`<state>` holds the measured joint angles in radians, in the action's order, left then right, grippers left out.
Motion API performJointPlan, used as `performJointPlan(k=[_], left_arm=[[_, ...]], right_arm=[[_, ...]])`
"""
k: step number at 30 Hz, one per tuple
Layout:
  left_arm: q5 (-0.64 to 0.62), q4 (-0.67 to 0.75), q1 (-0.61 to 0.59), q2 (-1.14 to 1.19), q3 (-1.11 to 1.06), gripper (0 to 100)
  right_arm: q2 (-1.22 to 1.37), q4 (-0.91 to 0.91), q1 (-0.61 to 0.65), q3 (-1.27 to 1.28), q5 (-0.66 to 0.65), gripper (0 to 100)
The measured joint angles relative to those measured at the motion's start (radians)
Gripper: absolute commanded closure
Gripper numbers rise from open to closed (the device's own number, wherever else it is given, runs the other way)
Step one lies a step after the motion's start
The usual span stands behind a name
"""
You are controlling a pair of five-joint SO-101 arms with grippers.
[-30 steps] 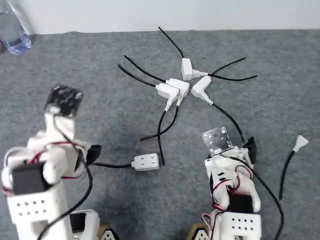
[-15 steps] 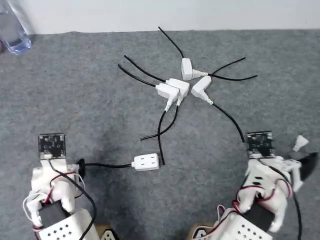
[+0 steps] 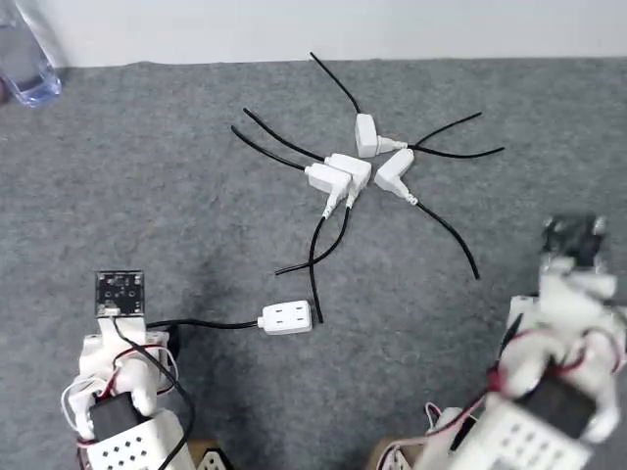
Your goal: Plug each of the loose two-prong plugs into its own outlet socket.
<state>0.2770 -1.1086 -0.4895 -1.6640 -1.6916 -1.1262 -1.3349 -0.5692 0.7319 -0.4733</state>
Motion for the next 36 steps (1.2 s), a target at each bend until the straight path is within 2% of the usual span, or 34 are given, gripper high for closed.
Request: performJointPlan(k=[6,12,16,24,26,31,36], left_arm=[[0.000,0.002,0.006,0.000,0.000,71],[0.000,0.002,0.006,0.000,0.000,71],[0.000,0.002,0.006,0.000,0.000,71],[0.000,0.002,0.006,0.000,0.000,71],[0.000,0.002,0.012,0.000,0.000,71],[0.000,0.002,0.012,0.000,0.000,71],[0.000,0.002,0.012,0.000,0.000,71]], right_arm=[[0.486,-0.060,-0.075,-0.315,0.114,62.7],[0.901,-0.051,-0.175,-0.474,0.123,62.7],[1.102,0.037,-0.187,-0.523,0.120,62.7],[1.350,0.272,-0.176,-0.583,0.110,62.9],[1.393,0.307,-0.161,-0.603,0.126,66.6],[1.462,0.328,-0.094,-0.660,0.184,84.2],[1.508,0.328,-0.029,-0.706,0.233,85.0]])
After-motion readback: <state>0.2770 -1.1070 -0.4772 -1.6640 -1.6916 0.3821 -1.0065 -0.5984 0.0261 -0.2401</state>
